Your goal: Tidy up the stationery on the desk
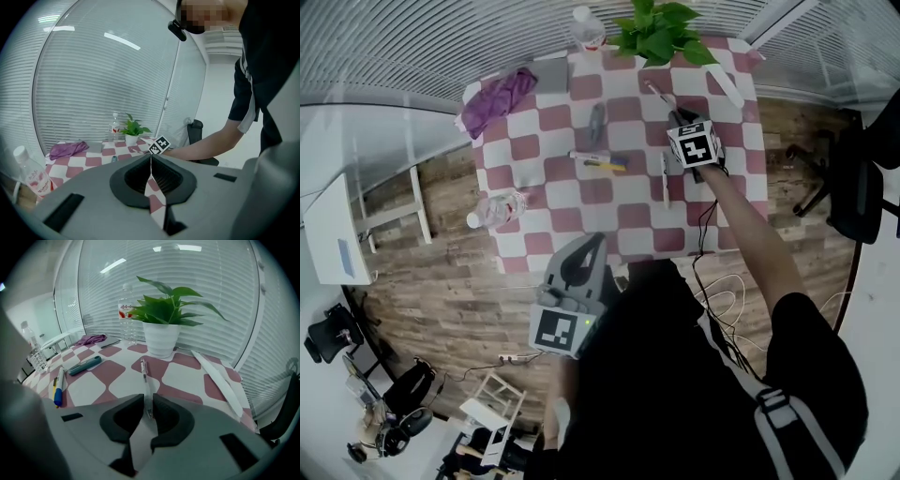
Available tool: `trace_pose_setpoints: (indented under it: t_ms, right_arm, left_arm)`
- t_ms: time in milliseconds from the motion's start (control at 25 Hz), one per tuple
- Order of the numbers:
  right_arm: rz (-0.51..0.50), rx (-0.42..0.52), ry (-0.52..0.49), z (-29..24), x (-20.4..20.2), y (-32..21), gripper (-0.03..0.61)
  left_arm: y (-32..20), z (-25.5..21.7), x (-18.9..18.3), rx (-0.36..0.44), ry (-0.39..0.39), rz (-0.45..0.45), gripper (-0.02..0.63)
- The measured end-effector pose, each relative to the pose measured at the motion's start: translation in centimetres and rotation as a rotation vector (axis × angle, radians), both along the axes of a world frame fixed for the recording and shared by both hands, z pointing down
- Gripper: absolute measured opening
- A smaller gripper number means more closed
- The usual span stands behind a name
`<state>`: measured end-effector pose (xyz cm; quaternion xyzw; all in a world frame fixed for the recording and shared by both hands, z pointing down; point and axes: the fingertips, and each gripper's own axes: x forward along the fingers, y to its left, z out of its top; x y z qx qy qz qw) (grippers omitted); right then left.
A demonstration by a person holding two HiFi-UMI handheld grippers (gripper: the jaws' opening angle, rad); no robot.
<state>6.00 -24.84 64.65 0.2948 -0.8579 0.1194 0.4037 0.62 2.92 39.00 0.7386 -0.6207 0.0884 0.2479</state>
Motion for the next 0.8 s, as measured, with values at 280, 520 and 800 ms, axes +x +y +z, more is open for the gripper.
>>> trace_pose_setpoints:
  t_ms: [280, 520, 800]
  right_arm:
    - [-0.013, -0.005, 0.019, 0.0, -0.1, 0.4, 0.063]
    - [0.081, -0.112, -0.042, -0.5, 0.4, 1.1, 0.061]
    - [0.133, -0.142, -0.078, -3.0, 0.6, 3.3, 0.060]
  left_arm:
    - [0.0, -0.4, 0.2, 0.016, -0.011, -0.004, 0.032]
    - [0.8, -1.1, -0.1, 0.028, -0.010, -0.024, 0.032]
    - [1.1, -1.3, -0.6, 0.048, 0.001, 0.001, 0.032]
